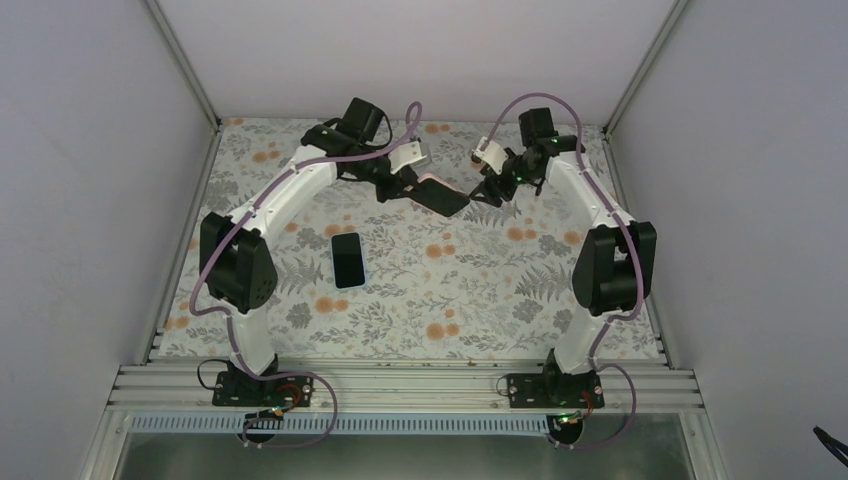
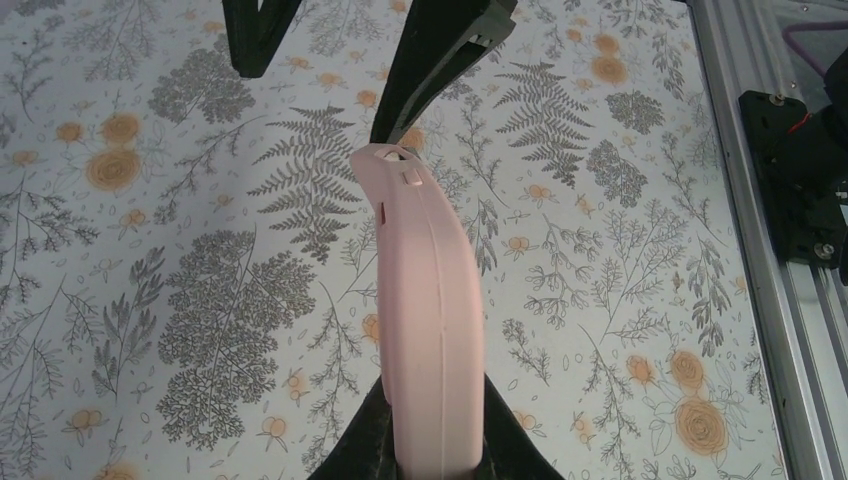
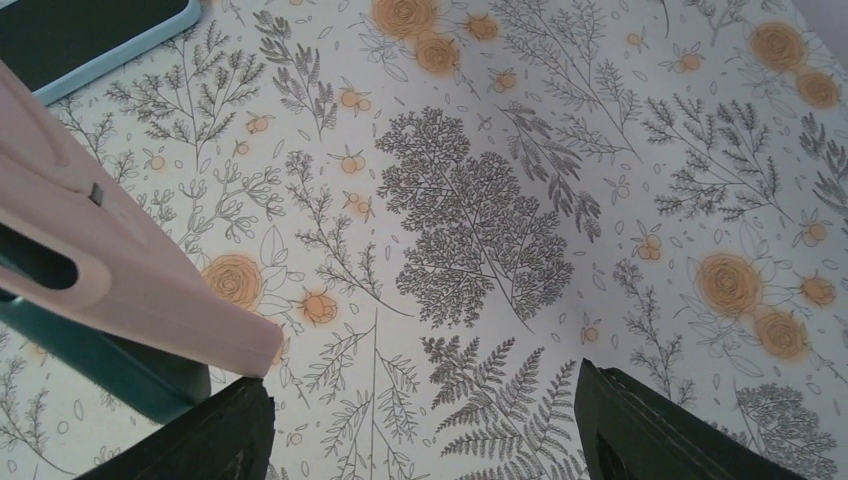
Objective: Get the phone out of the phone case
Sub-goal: Remove the phone case from the phone.
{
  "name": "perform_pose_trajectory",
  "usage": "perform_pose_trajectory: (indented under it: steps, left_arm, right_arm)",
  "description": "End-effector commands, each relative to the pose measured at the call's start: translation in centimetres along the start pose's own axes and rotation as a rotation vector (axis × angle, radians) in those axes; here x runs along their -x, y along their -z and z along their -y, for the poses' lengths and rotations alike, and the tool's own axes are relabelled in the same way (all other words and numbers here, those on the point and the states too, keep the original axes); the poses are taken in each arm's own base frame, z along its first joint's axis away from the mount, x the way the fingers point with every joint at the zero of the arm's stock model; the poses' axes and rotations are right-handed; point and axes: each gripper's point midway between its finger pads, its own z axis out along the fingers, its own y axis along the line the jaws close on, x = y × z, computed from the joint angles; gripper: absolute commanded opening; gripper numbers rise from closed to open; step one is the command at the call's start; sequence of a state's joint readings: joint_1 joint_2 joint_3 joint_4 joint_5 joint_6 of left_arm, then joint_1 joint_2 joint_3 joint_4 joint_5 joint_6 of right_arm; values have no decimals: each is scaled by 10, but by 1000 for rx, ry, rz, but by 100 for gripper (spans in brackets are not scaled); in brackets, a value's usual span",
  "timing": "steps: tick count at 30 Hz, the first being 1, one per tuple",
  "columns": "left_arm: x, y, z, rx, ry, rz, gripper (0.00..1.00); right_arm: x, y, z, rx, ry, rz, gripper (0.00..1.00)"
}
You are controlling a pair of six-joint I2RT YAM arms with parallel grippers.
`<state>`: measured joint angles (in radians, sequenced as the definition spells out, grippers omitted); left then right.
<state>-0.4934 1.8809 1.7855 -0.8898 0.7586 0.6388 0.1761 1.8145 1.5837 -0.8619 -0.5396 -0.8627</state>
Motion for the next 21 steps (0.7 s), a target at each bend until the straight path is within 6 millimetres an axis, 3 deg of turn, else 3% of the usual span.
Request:
perform_pose_trajectory:
  steps: [1, 3, 13, 21]
  left_arm:
    - [41, 2, 59, -233, -46, 131, 2]
    - [43, 1, 61, -246, -44, 137, 2]
    - [49, 1, 59, -248, -47, 147, 2]
    - [55, 4, 56, -222, -59, 153, 2]
  right_arm:
    - [33, 3, 28, -107, 41, 65, 78]
    - [36, 1, 25, -83, 49, 73, 78]
    - [49, -8, -51, 232, 130, 107, 82]
    - [67, -3, -85, 352, 147, 165, 84]
